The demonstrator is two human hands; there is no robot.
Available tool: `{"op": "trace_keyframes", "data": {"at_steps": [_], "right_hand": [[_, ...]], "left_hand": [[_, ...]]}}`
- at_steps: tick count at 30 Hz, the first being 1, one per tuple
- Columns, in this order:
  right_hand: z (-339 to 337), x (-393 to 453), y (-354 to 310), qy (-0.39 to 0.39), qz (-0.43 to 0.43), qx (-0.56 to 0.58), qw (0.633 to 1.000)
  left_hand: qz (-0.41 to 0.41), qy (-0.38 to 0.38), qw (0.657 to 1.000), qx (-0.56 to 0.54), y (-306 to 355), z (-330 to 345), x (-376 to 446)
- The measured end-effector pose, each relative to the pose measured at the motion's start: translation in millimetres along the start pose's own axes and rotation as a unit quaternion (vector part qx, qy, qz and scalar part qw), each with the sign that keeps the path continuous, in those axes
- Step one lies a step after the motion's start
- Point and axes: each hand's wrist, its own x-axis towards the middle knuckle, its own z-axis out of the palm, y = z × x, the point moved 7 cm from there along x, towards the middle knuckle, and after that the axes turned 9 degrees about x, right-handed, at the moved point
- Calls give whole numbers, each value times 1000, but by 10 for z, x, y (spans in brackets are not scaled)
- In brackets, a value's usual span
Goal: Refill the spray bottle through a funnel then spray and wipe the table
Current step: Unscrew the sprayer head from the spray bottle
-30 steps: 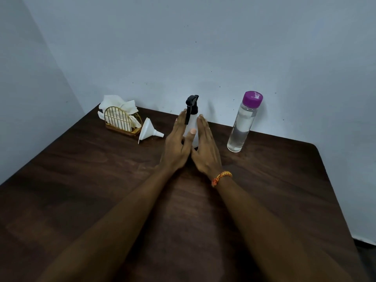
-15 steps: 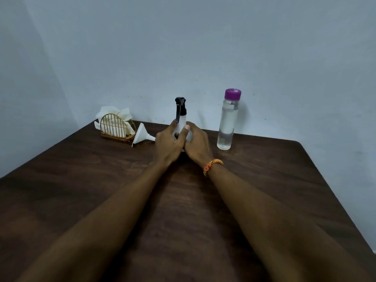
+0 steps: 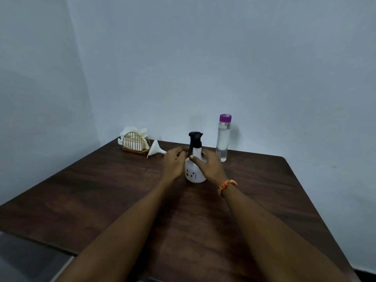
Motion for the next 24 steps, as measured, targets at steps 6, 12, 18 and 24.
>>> {"op": "trace_keyframes", "data": {"at_steps": [6,12,18,24], "right_hand": [[-85,-298,-132,57,-34,38,997],[-109,-323,-117,24,-31,84,996],[-76,-315,-18,64,-29,99,993],[-67,-340,-5,82,-36,106,990]], "left_hand": [[-37,-83,976,-198,262,6,29],[-21,-230,951,-204,253,227,21],[-1,-150,968,-202,221,204,-8],[-48,28,982,-180,219,223,-53]]}}
